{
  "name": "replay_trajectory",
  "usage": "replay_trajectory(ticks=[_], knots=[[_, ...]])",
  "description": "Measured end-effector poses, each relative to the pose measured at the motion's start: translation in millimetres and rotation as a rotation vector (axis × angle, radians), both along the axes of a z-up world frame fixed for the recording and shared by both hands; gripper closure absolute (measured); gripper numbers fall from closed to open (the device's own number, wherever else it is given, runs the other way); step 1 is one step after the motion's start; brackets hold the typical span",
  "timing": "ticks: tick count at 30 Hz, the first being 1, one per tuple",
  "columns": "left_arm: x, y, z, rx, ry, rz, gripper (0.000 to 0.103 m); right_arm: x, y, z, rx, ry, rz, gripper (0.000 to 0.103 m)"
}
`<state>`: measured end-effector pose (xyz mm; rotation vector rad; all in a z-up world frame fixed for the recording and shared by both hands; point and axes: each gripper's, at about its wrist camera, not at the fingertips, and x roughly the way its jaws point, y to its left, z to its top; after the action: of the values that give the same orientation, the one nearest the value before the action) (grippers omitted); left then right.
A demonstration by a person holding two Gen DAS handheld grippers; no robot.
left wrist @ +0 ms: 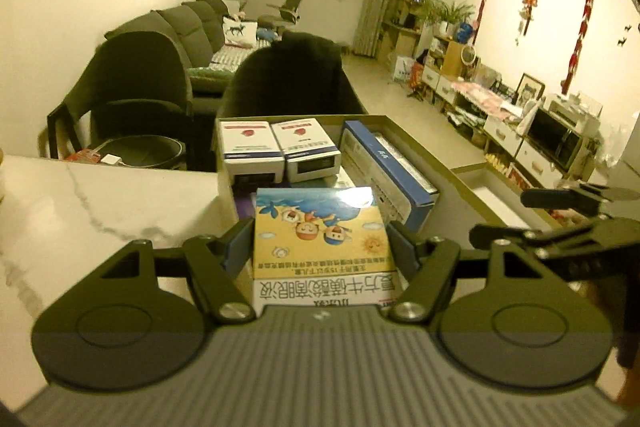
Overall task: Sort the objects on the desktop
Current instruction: 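Lift the yellow-white box with the left gripper over the tan box, then lower the yellow-white box beside the white boxes and open the left gripper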
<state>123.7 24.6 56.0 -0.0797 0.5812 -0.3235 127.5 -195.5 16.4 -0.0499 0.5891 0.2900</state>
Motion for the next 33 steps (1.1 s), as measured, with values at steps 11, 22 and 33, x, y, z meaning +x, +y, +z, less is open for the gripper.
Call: replay_trajectory(ticks=[11, 22, 33], knots=[[61.1, -20.4, -16.7, 0.043, 0.115, 0.086, 0.033, -1.6, -3.9, 2.5, 0.015, -0.01, 0.003, 0.001], [88.4, -28.3, -27.9, 0.1, 0.142, 0.171, 0.033, -0.4, -10.1, 3.1, 0.034, -0.004, -0.002, 0.001], [103.4, -31.5, -24.9, 0.092, 0.172, 0.209, 0.033, 4.0, -8.7, -0.4, 0.031, 0.007, -0.006, 0.001]])
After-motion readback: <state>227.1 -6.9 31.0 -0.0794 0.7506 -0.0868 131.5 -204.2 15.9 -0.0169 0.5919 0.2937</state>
